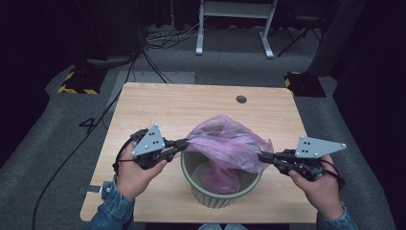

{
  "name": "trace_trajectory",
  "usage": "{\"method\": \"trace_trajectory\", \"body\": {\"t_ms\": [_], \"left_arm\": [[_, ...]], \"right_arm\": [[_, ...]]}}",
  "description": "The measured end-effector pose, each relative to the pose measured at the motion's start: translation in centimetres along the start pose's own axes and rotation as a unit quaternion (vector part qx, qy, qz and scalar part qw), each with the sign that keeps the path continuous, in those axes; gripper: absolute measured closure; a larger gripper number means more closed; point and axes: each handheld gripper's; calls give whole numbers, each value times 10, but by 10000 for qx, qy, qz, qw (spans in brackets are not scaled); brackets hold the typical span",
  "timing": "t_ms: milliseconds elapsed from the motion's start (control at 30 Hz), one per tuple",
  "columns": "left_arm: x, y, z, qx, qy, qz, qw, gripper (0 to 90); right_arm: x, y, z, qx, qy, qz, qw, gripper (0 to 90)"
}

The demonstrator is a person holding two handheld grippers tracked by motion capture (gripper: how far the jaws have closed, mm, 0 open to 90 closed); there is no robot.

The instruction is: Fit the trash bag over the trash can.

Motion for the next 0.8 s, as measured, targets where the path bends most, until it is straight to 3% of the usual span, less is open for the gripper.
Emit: {"method": "trace_trajectory", "body": {"t_ms": [200, 367, 567, 800], "left_arm": [[-13, -11, 24, 94, -196, 219, 9995, 876], [-17, -24, 39, 155, -263, 214, 9993, 878], [-18, -38, 46, 135, -509, 229, 9984, 887], [-17, -47, 51, 151, -757, 294, 9966, 885]], "right_arm": [[-8, -10, -17, -91, 194, -56, 9998, 900], [-21, -18, -30, -122, 265, 12, 9996, 900], [-31, -32, -42, -147, 383, -78, 9991, 900], [-22, -50, -47, -20, 607, -255, 9978, 900]]}}
Point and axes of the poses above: each handheld gripper's, and its own axes: x roughly forward along the jaws, y roughly out of its top, z roughly to its right, and after that the axes turned 12 degrees about -y, right-handed
